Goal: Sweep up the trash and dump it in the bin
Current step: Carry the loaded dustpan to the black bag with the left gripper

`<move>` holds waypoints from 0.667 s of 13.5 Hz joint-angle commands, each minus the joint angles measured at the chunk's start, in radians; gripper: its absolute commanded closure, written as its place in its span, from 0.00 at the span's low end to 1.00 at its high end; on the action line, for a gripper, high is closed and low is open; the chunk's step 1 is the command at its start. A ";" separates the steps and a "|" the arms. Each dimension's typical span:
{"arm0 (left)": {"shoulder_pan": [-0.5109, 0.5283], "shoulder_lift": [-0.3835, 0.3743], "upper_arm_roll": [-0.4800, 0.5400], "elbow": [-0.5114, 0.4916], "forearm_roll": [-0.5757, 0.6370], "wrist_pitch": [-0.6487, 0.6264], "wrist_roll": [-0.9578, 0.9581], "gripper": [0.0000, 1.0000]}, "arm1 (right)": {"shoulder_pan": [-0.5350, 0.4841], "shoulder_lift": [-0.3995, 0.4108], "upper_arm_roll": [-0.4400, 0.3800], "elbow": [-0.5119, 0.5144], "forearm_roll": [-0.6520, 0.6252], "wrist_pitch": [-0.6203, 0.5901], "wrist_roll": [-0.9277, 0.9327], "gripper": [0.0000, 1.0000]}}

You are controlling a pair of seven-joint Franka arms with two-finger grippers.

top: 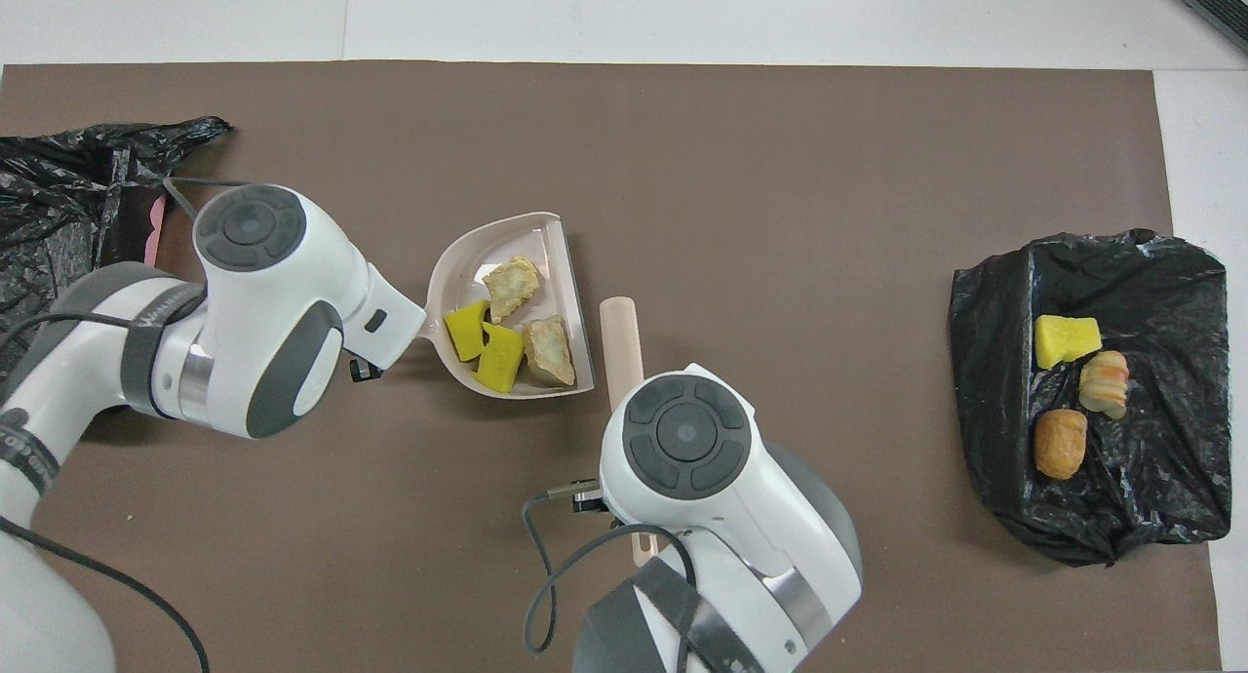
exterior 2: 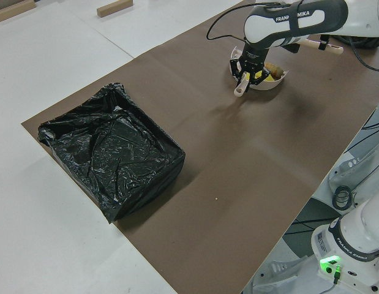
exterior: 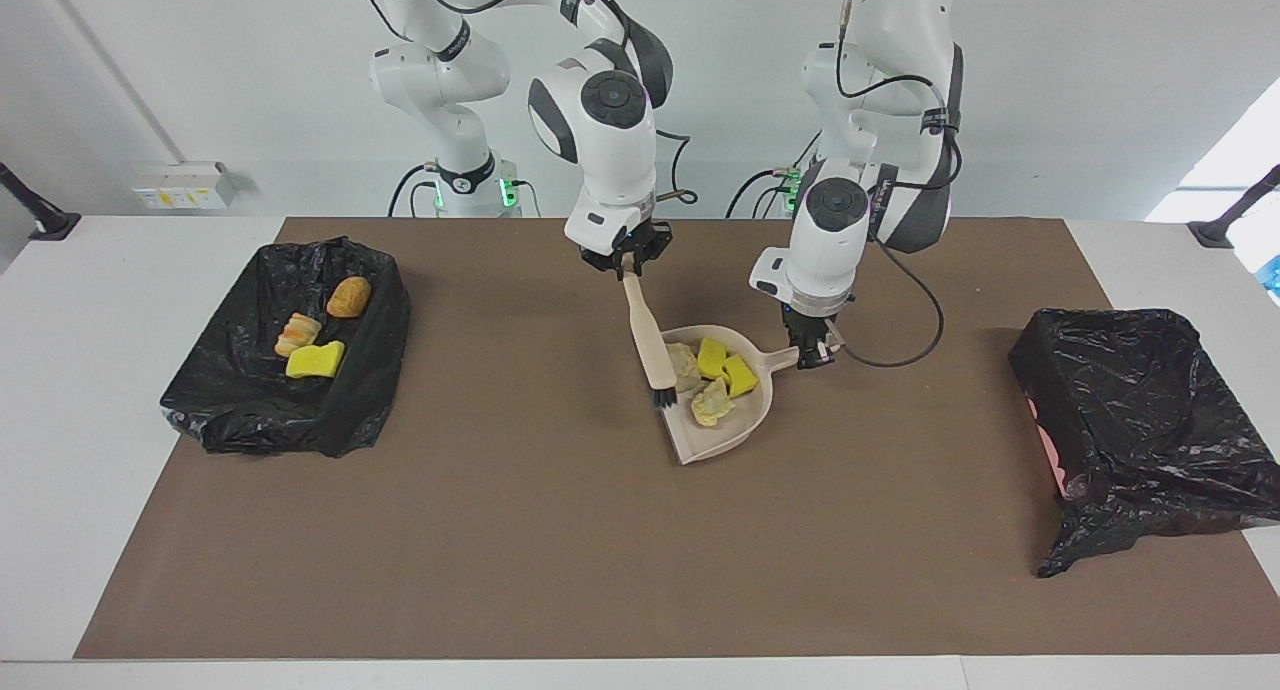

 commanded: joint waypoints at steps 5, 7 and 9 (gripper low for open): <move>0.151 0.079 -0.006 0.286 -0.023 -0.195 0.189 1.00 | 0.218 -0.047 0.002 -0.106 0.053 0.091 0.286 1.00; 0.219 0.079 -0.006 0.302 -0.020 -0.203 0.258 1.00 | 0.266 -0.037 0.002 -0.137 0.055 0.100 0.302 1.00; 0.291 0.077 -0.004 0.320 -0.014 -0.205 0.353 1.00 | 0.298 -0.034 0.002 -0.186 0.056 0.163 0.322 1.00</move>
